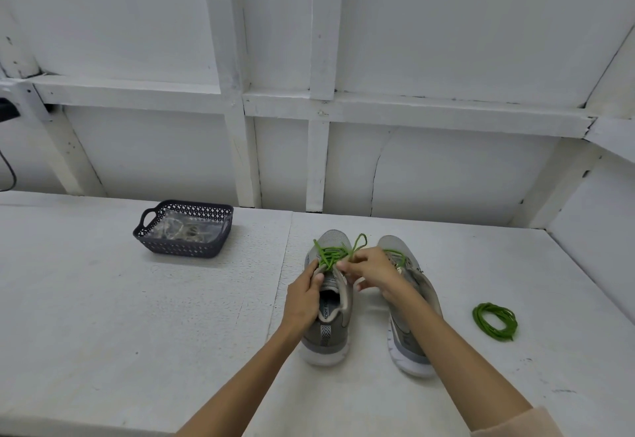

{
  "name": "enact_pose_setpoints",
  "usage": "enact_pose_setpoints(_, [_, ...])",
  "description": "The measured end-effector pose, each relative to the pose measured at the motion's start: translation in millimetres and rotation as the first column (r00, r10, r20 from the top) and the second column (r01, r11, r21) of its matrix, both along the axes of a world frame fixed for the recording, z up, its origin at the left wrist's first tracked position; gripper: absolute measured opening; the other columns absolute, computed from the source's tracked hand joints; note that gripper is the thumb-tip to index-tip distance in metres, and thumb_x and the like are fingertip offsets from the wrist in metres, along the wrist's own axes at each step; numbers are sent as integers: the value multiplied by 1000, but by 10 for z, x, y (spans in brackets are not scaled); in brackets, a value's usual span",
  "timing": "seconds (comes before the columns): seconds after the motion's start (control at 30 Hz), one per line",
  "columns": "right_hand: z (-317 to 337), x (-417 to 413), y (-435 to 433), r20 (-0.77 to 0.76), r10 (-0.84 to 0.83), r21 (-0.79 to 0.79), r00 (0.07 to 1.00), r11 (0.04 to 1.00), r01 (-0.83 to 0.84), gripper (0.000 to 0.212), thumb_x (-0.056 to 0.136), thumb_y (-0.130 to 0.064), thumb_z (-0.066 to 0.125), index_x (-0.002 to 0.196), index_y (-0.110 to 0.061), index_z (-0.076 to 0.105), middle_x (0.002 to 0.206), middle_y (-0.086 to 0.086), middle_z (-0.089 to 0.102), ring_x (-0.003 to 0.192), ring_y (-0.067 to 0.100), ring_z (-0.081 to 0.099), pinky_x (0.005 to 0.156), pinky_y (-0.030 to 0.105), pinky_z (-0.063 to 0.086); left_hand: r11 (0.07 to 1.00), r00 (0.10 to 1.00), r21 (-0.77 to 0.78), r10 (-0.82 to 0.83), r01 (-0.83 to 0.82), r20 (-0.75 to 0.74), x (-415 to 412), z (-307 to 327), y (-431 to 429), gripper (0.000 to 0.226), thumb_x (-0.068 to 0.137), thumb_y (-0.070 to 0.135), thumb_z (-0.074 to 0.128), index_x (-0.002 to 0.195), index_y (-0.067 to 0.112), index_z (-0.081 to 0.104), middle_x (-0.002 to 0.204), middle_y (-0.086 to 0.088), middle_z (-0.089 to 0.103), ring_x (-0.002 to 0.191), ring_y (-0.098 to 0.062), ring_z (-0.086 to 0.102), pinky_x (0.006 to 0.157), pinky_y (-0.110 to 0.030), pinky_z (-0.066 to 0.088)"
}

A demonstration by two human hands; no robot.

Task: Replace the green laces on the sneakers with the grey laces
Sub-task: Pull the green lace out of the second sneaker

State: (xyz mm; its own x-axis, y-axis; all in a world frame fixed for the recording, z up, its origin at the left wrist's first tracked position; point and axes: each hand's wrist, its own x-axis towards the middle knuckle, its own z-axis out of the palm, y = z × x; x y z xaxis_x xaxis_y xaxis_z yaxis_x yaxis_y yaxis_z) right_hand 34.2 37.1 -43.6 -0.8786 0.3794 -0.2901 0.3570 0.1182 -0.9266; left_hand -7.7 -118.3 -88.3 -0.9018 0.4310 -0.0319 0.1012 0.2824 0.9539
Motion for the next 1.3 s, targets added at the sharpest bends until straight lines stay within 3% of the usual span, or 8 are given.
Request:
enact_pose_setpoints(0.17, [-43, -112, 37, -270, -450, -162, 851, 893, 420, 17, 93, -8, 62, 78, 0, 58, 69, 11, 56, 47, 14, 52, 38, 23, 46, 1000, 1000, 0, -3, 3, -7, 6, 12, -4, 40, 101, 15, 46, 142, 13, 46, 144, -5, 49, 133, -19, 43, 100, -16, 28])
enact_pose_setpoints(0.37, [-90, -56, 25, -24, -2, 43, 1000, 999, 3, 26, 84, -15, 75, 79, 8, 63, 65, 11, 60, 54, 18, 58, 43, 23, 50, 1000, 1000, 5, -3, 3, -15, 0, -9, 0, 40, 101, 16, 46, 141, 16, 47, 141, -5, 52, 129, -18, 47, 99, -18, 32])
enact_pose_setpoints(0.53, [-48, -112, 30, -255, -399, -81, 881, 916, 392, 27, 93, -11, 62, 70, -2, 54, 64, 12, 57, 47, 18, 52, 39, 27, 48, 1000, 1000, 10, 11, -10, -13, 6, 2, 4, 40, 101, 15, 46, 141, 12, 46, 143, -6, 50, 132, -19, 44, 99, -15, 29])
enact_pose_setpoints(0.7, [-23, -24, -82, -17, -52, 69, 999, 996, 53, 24, 87, -17, 71, 85, 5, 63, 65, 9, 59, 54, 18, 54, 39, 22, 47, 1000, 1000, 12, 21, -21, -14, 0, -19, 8, 40, 101, 14, 46, 141, 12, 47, 142, -7, 51, 129, -16, 46, 95, -12, 30])
enact_pose_setpoints(0.87, [11, -93, -17, -243, -374, -35, 895, 926, 377, 20, 93, -11, 62, 77, -1, 58, 68, 12, 60, 48, 18, 51, 36, 25, 43, 1000, 1000, 2, 10, -10, -19, 4, -16, 9, 41, 101, 16, 46, 142, 12, 45, 145, -6, 48, 133, -18, 42, 98, -13, 27])
enact_pose_setpoints(1.07, [-10, -17, -31, 15, -5, 116, 1000, 993, 4, 23, 87, -17, 71, 93, 4, 67, 77, 11, 63, 65, 18, 57, 40, 21, 43, 1000, 1000, 17, 13, -13, -2, 1, -23, 4, 40, 101, 17, 46, 142, 14, 45, 143, -6, 50, 129, -16, 46, 96, -14, 29])
enact_pose_setpoints(1.23, [-18, -85, 1, -167, -285, 21, 944, 956, 292, 20, 95, -12, 59, 76, -7, 58, 72, 12, 62, 50, 17, 52, 35, 21, 39, 1000, 1000, 7, 11, -11, -2, -4, -31, 7, 41, 101, 18, 46, 142, 13, 45, 145, -6, 47, 134, -19, 42, 102, -17, 28])
enact_pose_setpoints(1.3, [-10, -67, -19, -118, -221, 1, 968, 975, 223, 23, 95, -16, 61, 74, -6, 58, 69, 9, 62, 49, 17, 52, 35, 21, 40, 1000, 1000, 5, 14, -14, 1, -3, -31, 5, 41, 101, 17, 46, 142, 13, 45, 145, -7, 48, 133, -19, 43, 100, -16, 28])
